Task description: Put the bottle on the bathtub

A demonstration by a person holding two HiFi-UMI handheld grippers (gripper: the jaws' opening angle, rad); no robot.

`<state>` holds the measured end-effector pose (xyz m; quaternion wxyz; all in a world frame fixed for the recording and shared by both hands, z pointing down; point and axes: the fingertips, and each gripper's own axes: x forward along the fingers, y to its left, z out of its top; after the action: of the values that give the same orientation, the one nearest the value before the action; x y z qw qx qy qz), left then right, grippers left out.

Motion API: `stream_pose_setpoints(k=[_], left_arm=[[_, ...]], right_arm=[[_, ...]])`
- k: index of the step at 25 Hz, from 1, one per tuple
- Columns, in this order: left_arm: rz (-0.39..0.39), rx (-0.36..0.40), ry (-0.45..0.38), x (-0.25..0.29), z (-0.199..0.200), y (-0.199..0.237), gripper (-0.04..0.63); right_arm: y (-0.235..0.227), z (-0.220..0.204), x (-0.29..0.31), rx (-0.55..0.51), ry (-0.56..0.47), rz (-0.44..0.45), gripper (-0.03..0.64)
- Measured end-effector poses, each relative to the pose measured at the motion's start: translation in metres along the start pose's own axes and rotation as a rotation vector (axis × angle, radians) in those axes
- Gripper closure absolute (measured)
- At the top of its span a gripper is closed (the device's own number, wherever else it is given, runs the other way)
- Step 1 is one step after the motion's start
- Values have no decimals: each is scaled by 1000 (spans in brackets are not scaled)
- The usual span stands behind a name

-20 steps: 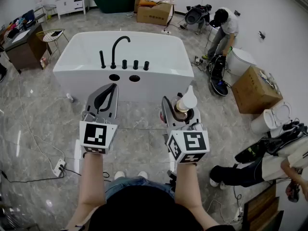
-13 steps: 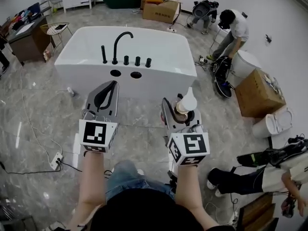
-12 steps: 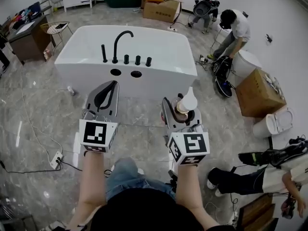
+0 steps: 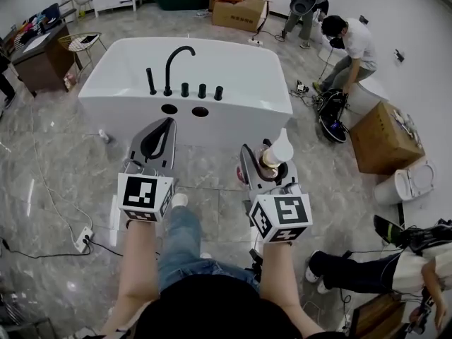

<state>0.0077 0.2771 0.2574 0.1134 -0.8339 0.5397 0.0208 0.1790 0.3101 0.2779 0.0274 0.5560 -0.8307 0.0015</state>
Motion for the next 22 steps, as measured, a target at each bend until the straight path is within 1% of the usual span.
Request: stream_pose_setpoints(k=[3,6,13,20,22], left_arm=[[-18,-7,-4,25,-9,12,588],[-30,2,10,58,-24,33,588],[-57,2,52,152,-59,101,588],[-102,-20,103,238,-100,173,588],[-113,-11,114,261,-112,194,588]], right_arm=[[-12,-4,25,6,10,-12,411],[-23,-9,64,7,31,-27,411],[-46,-19,178,44,88,-44,410],[-55,-28,297,63,155,-54,410],[-56,-31,330,59,173,-52,410]])
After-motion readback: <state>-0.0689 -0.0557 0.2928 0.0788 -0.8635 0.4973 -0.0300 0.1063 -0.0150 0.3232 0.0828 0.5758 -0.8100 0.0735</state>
